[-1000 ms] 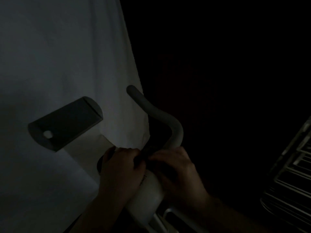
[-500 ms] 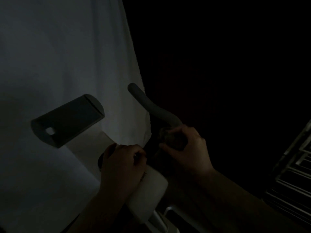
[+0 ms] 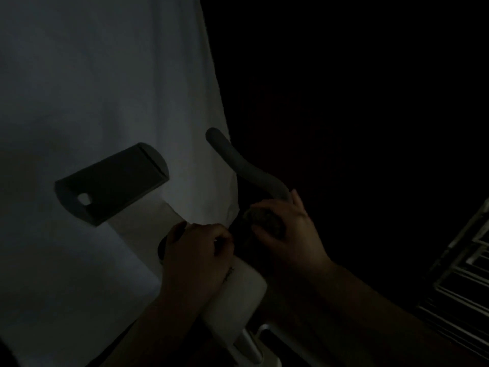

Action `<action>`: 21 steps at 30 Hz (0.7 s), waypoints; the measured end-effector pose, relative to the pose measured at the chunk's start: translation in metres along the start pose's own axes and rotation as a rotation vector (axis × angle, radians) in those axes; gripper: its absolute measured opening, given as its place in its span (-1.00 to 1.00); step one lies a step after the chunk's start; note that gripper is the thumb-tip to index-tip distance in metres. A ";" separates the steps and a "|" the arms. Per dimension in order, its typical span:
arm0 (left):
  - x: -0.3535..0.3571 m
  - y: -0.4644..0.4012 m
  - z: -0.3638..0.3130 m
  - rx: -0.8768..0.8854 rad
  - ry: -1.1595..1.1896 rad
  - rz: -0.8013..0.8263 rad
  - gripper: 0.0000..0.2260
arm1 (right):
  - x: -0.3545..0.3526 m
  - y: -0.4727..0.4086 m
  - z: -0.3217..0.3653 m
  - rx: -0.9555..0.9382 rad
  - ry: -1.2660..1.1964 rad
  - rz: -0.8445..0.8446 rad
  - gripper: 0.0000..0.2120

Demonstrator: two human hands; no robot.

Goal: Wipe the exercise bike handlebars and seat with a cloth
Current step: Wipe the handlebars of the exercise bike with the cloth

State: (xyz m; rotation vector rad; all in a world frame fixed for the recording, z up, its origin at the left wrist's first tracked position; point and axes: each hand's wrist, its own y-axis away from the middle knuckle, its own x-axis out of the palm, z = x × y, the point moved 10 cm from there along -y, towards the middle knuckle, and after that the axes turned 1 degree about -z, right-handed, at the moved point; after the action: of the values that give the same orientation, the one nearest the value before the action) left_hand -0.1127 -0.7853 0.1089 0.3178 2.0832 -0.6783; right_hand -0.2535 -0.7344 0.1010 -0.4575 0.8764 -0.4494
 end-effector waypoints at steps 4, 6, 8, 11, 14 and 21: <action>0.003 -0.001 0.003 -0.001 -0.011 0.011 -0.78 | 0.019 -0.003 0.016 -0.091 -0.032 0.198 -0.73; 0.004 -0.002 0.004 0.005 0.003 0.027 -0.85 | 0.006 -0.013 -0.001 0.010 0.057 0.128 -0.70; 0.004 -0.002 0.003 0.011 0.019 0.025 -0.89 | 0.003 -0.009 -0.010 0.129 0.093 0.091 -0.66; 0.005 -0.003 0.005 0.008 0.015 0.031 -0.84 | 0.021 0.002 0.012 0.016 -0.069 0.175 -0.70; 0.007 -0.004 0.006 0.012 0.010 0.041 -0.87 | 0.006 0.005 0.002 0.006 -0.025 0.009 -0.72; 0.007 -0.001 0.000 0.068 -0.031 0.037 -0.92 | 0.000 0.035 -0.015 0.199 -0.235 -0.210 -0.52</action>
State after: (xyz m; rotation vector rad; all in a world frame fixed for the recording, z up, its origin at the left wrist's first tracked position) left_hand -0.1172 -0.7860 0.1036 0.3807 2.0233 -0.7280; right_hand -0.2590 -0.7090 0.0735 -0.4106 0.5517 -0.6551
